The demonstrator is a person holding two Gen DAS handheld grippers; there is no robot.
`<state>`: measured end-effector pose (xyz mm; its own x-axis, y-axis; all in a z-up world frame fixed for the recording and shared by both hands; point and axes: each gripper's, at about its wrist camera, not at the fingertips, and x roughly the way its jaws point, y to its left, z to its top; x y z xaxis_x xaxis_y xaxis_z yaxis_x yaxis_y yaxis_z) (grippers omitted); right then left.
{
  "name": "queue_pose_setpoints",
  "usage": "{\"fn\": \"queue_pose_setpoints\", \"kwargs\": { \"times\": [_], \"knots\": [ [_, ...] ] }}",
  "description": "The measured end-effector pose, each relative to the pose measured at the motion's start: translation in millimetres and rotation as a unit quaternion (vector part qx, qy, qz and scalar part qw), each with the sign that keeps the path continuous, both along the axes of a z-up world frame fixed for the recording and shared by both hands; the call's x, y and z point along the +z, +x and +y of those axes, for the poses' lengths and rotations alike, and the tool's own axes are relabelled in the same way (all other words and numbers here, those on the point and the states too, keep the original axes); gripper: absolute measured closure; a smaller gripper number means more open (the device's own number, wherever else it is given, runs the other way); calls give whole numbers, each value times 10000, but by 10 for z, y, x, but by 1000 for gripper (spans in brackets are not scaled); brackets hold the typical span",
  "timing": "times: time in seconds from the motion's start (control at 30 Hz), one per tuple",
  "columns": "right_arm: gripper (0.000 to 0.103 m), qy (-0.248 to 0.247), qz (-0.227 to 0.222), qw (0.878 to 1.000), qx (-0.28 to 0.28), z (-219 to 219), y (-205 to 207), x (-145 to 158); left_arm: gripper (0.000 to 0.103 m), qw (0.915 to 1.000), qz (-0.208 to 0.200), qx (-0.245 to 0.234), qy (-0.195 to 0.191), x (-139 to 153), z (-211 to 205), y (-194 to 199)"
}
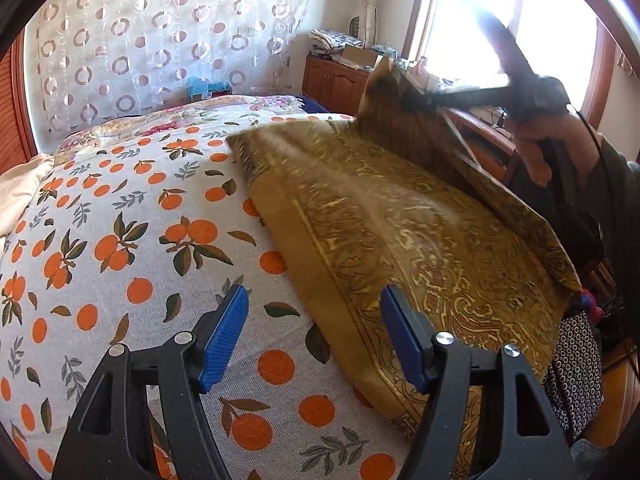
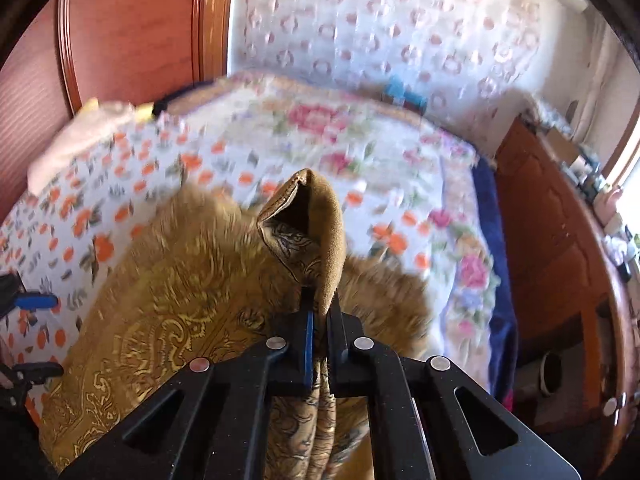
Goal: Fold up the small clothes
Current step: 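Lift and fold the shirt end with the right gripper onto the bundle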
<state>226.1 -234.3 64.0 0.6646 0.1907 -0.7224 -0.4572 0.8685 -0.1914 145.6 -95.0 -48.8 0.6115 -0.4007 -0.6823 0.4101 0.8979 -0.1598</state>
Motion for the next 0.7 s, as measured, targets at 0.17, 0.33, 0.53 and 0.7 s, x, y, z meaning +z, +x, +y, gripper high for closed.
{"fn": "queue_pose_setpoints", "kwargs": {
  "times": [0.17,0.33,0.53,0.7],
  "knots": [
    [98,-127,-466,9959,-763,-287,195,28,34,10000,-12,6,-8,11,-9,-8],
    [74,-308,-45,9903,-1351,-455,330,-338,34,10000,-13,-37,14,12,-33,-43],
    [61,78,-161,9944,-1043,-482,-195,-357,34,9999,20,-93,54,-18,-79,-63],
    [57,297,-90,9989,-348,-288,-1027,-441,34,9997,75,-80,200,-62,-136,-59]
  ]
}}
